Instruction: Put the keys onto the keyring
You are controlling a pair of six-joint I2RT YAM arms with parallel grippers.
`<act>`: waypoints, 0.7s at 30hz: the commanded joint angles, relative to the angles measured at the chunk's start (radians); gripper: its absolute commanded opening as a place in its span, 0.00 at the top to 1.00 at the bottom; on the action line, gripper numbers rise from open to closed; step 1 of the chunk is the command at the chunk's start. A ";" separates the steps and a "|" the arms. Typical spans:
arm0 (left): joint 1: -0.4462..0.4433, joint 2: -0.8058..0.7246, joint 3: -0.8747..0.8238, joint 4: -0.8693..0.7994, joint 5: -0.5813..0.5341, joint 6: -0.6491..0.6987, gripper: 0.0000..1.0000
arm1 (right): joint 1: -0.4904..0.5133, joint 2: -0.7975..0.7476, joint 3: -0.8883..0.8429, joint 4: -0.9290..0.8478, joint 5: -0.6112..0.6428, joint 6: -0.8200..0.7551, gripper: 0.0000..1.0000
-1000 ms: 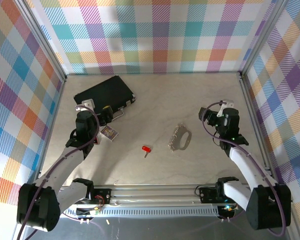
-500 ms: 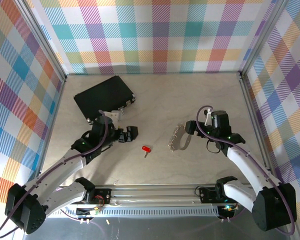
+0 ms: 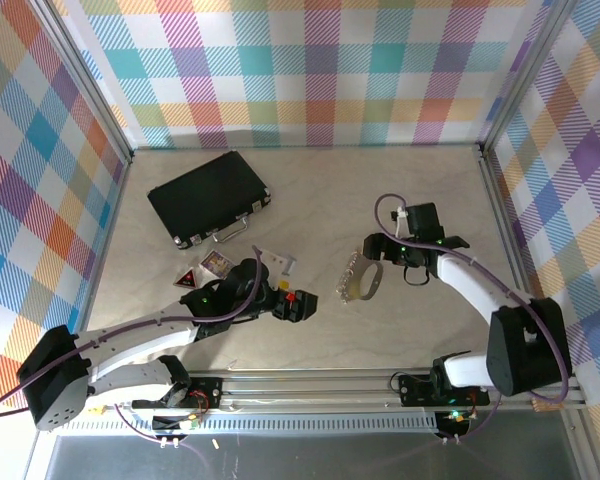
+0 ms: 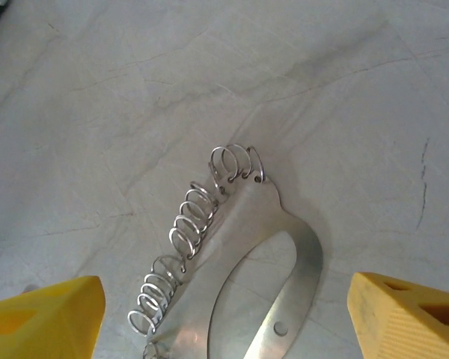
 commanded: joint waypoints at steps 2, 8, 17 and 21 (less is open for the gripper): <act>-0.036 0.018 -0.010 0.154 0.050 -0.007 0.00 | -0.028 0.082 0.067 0.009 -0.030 -0.018 0.25; -0.070 0.060 -0.012 0.239 0.079 0.028 0.00 | -0.054 0.201 0.133 0.016 -0.052 -0.026 0.36; -0.087 0.089 -0.013 0.333 0.128 0.039 0.00 | -0.056 0.288 0.163 0.055 -0.085 -0.019 0.51; -0.087 0.091 -0.012 0.335 0.129 0.042 0.00 | -0.056 0.320 0.172 0.056 -0.103 -0.024 0.55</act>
